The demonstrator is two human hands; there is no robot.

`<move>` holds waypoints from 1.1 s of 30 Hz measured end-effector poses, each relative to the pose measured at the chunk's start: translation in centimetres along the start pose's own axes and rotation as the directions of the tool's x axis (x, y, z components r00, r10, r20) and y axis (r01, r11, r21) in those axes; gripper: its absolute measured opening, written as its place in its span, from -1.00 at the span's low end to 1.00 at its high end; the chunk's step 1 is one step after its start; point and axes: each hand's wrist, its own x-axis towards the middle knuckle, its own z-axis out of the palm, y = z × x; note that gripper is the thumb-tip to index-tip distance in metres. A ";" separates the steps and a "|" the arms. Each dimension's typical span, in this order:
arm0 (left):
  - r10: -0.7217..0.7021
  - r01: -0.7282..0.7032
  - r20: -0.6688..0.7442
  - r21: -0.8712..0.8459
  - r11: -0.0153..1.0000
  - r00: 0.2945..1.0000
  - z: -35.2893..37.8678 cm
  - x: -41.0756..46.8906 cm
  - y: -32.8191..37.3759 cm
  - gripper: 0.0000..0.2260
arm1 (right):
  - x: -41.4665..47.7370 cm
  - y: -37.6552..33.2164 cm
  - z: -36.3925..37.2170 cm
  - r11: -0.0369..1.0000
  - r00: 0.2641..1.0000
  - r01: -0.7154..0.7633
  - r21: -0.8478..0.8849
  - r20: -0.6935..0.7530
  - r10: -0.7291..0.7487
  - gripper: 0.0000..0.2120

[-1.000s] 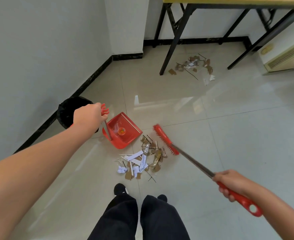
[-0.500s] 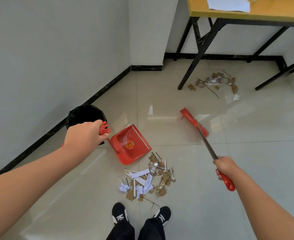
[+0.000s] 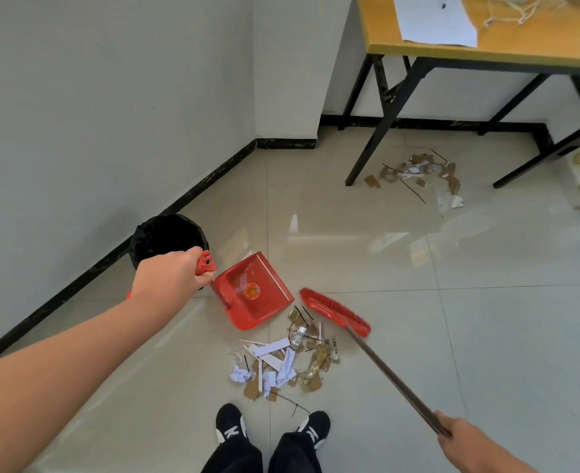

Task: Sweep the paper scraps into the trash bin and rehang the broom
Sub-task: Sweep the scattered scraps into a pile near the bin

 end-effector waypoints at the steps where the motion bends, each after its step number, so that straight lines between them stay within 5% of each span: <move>1: -0.004 0.004 0.015 0.001 1.000 1.000 -0.1 0.1 0.1 -0.68 | -1.2 0.2 -1.2 1.000 1.000 0.016 -0.012 0.004 -0.016 -0.64; 10: -0.083 0.111 0.169 -0.164 0.980 0.982 -3.2 -4.8 0.2 -0.73 | -9.1 -2.6 -5.5 0.999 0.997 0.034 -0.009 -0.075 -0.034 -0.74; 18: -0.326 0.353 0.142 -0.276 0.894 0.935 -7.0 -15.0 -7.3 -0.77 | -0.7 -10.8 -6.8 0.985 0.975 0.157 -0.065 -0.151 -0.166 -0.83; 26: -0.534 0.538 0.073 -0.182 0.823 0.842 -5.1 -25.6 -9.9 -0.79 | 6.3 -20.4 -3.7 0.954 0.955 0.224 -0.197 -0.150 -0.255 -0.73; 33: -0.602 0.616 0.130 -0.158 0.772 0.788 3.6 -28.9 -14.5 -0.65 | 3.9 -14.7 0.1 0.907 0.956 0.242 -0.344 -0.078 -0.284 -0.69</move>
